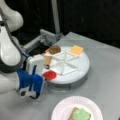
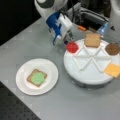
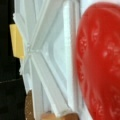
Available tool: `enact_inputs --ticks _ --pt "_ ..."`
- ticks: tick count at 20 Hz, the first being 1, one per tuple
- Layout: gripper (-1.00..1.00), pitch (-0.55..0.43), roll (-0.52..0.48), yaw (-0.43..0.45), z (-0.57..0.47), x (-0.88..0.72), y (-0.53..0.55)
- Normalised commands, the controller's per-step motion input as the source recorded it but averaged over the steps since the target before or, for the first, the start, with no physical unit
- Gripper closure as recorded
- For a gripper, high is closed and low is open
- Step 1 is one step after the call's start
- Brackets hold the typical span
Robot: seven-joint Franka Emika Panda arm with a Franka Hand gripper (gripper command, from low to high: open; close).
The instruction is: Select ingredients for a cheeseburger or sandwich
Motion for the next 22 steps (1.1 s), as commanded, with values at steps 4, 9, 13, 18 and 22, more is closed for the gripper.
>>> enact_inputs --ticks 4,9,13,18,22 --pt "1.0 -0.117 0.174 0.059 -0.11 0.14 -0.17" --pt "1.0 -0.11 0.151 0.059 -0.12 0.13 -0.18" --pt "1.0 -0.106 0.138 0.074 -0.11 0.11 -0.18" --pt "1.0 -0.098 0.118 0.101 -0.08 0.09 -0.2" --pt "1.0 -0.071 0.077 0.144 0.0 0.05 -0.3"
